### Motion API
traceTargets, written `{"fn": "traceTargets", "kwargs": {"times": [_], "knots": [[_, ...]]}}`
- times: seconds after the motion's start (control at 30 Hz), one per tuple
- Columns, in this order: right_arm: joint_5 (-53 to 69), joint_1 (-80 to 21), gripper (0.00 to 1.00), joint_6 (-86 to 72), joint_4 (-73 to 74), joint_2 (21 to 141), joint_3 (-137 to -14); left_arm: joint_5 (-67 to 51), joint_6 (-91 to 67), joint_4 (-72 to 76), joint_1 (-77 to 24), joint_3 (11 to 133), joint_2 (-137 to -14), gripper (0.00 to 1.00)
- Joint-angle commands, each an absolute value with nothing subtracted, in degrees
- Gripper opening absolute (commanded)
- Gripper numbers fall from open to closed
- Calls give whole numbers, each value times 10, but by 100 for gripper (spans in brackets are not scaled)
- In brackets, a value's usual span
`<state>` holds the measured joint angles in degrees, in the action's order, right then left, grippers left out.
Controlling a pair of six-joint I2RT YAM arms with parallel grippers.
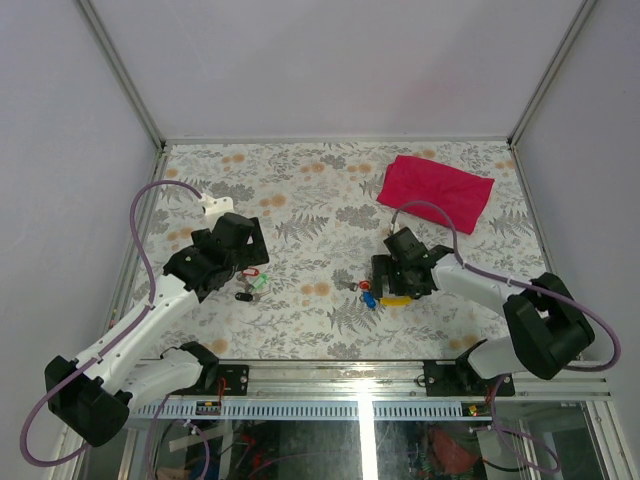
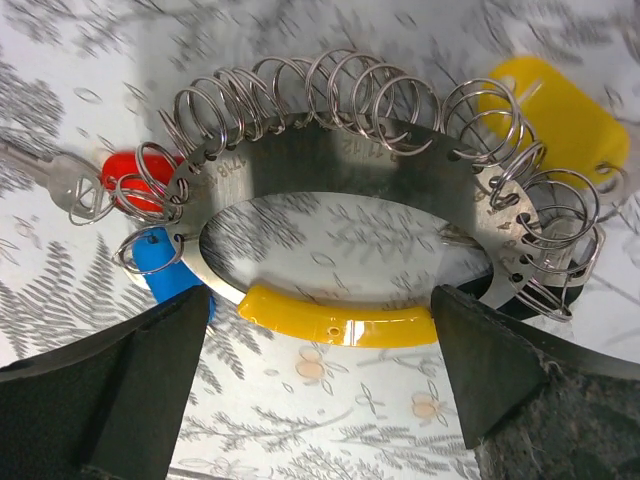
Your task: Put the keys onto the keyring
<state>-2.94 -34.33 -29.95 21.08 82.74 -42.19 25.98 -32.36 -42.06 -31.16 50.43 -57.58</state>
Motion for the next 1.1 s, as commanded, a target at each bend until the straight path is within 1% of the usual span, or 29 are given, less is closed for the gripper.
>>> {"fn": "traceTargets", "kwargs": {"times": [0.0, 0.17, 0.3, 0.37, 0.5, 0.6, 0.8, 0.9, 1.07], "knots": [[-55, -340, 99, -350, 272, 764, -392, 270, -325, -408, -316, 507, -573, 100], [-19, -340, 99, -370, 285, 697, -378, 271, -325, -408, -317, 506, -573, 100], [51, -341, 100, -331, 230, 647, -380, 271, -325, -408, -318, 506, -574, 100], [66, -340, 96, -314, 207, 634, -382, 270, -325, -409, -318, 506, -577, 100], [59, -341, 83, -281, 229, 660, -414, 269, -325, -408, -320, 507, -577, 100], [33, -357, 76, -272, 260, 696, -432, 270, -325, -408, -320, 506, -575, 100], [-25, -407, 73, -279, 278, 740, -436, 271, -325, -408, -322, 506, -576, 100], [-62, -417, 68, -279, 289, 754, -438, 270, -325, -408, -323, 506, -577, 100], [-85, -432, 64, -267, 299, 780, -453, 271, -325, -409, -323, 506, -581, 100]]}}
